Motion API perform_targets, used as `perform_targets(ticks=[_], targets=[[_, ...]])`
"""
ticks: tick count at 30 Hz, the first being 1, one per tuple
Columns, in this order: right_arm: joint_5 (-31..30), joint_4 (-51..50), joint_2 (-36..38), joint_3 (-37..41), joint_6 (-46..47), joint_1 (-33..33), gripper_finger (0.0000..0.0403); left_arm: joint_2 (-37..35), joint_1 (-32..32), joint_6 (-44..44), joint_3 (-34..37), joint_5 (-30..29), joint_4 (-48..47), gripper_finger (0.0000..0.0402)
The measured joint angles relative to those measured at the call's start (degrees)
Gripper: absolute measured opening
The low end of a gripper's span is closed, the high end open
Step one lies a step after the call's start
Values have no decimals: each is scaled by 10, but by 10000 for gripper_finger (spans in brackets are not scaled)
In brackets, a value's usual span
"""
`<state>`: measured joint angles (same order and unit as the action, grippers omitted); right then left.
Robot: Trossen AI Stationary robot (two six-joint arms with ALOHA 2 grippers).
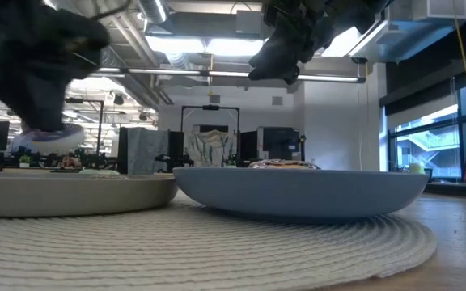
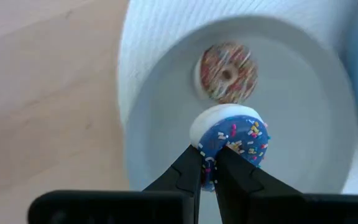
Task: Pick & Place donuts
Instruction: Put the small blue donut on the gray plate
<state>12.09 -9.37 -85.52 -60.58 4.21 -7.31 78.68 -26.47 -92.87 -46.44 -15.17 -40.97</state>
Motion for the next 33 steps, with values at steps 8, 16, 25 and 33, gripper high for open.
perform_targets(ticks=[8, 16, 25, 33], targets=[[0, -17, 0, 0, 0, 0, 174, 24, 49, 73, 0, 92, 20, 27], [-4, -27, 0, 0, 0, 0, 174, 54, 65, 87, 0, 133, 24, 29], [-6, -24, 0, 0, -2, 0, 174, 76, 63, 87, 0, 147, 46, 34], [-6, -25, 0, 0, -3, 0, 174, 76, 63, 86, 0, 132, 47, 38]])
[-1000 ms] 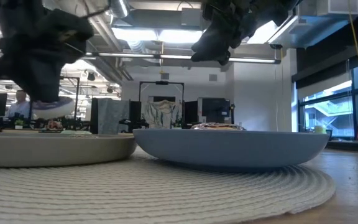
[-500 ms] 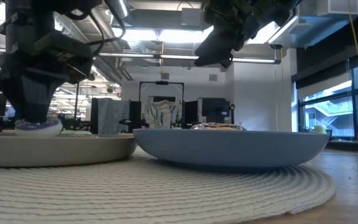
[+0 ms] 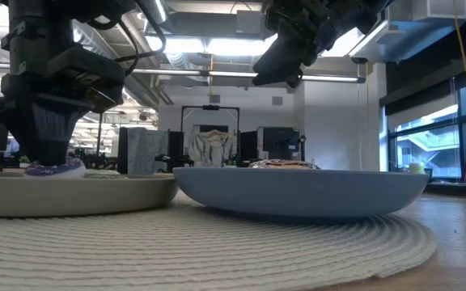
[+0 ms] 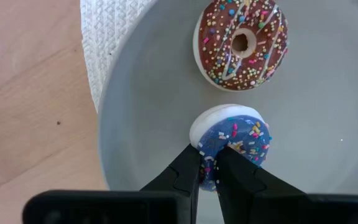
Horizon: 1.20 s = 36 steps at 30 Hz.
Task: Pick & Place donuts
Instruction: Put the small blue donut on the gray plate
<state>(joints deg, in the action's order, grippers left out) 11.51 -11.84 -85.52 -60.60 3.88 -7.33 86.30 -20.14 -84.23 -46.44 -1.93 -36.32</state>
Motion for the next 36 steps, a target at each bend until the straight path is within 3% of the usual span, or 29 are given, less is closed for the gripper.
perform_targets(ticks=[9, 18, 36], targets=[[0, 0, 0, 0, 0, 0, 174, 0, 1, -15, 0, 38, -1, 42], [0, 0, 0, 0, 0, 0, 174, 0, 1, 10, 0, 32, -1, 46], [1, 0, 0, 0, -1, 0, 174, 0, 1, -5, 0, 34, -12, 126]])
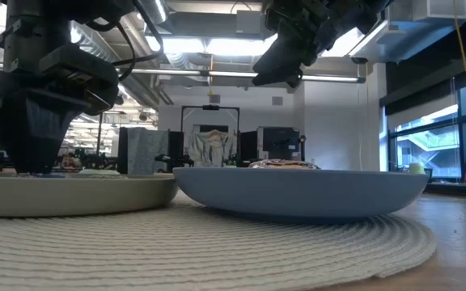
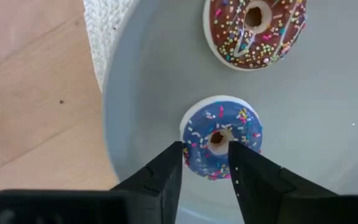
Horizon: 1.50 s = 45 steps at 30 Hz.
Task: Pick & Place donuts
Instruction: Put the small blue donut on the gray plate, then put the small black donut on the gray plate
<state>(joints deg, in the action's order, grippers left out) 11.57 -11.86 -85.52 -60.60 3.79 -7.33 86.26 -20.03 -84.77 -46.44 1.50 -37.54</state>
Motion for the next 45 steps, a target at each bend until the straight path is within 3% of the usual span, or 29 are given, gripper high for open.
perform_targets(ticks=[6, 10, 14, 21, 25, 31, 37, 45], targets=[[-8, -14, 0, 0, -10, -3, 174, -4, 0, 0, -3, 0, -3, 128], [0, -83, 10, -9, 53, -37, 174, -34, 0, -1, -18, -29, 1, 128], [11, -183, 17, -10, 93, -85, 174, -80, 0, 10, -31, -131, 3, 128], [-127, -250, 17, -10, 146, -142, 174, -146, 0, 41, -31, -318, 16, 127], [-139, -239, 8, -10, 184, -181, 174, -167, 5, 49, -31, -371, 17, 127], [-132, -245, -37, -9, 185, -241, 174, -177, 29, 86, -31, -366, 18, 127], [-130, -260, -88, -9, 155, -248, 174, -177, 49, 116, -31, -331, 18, 127], [-134, -465, -70, -9, 148, -249, 174, -177, 62, 149, -31, -317, 18, 128]])
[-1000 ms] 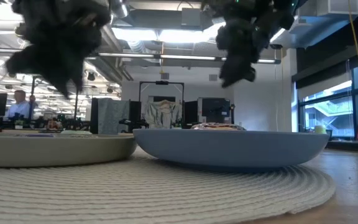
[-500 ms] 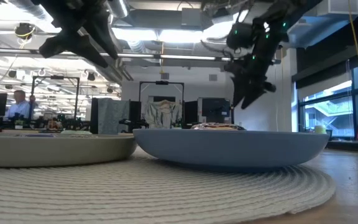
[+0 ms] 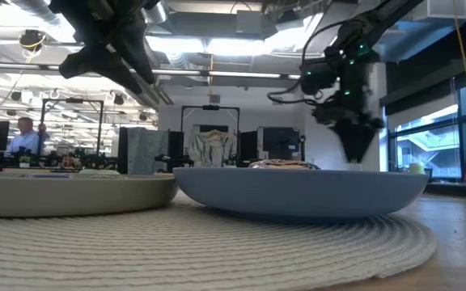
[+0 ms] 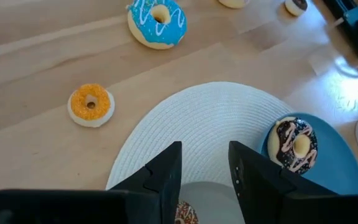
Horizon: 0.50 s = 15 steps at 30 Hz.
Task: Pick & Place donuts
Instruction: Put the small black donut on the gray plate
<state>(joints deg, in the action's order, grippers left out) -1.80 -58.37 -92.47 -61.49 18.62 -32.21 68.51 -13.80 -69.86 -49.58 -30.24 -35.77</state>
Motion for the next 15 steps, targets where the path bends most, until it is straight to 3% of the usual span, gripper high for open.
perform_targets(ticks=[8, 15], targets=[[-27, -58, 29, 67, 7, -3, 174, 0, 9, 21, 0, 2, 0, 127], [-31, 52, 48, 146, 37, -9, 174, 0, 9, 22, 0, 2, 0, 128]])
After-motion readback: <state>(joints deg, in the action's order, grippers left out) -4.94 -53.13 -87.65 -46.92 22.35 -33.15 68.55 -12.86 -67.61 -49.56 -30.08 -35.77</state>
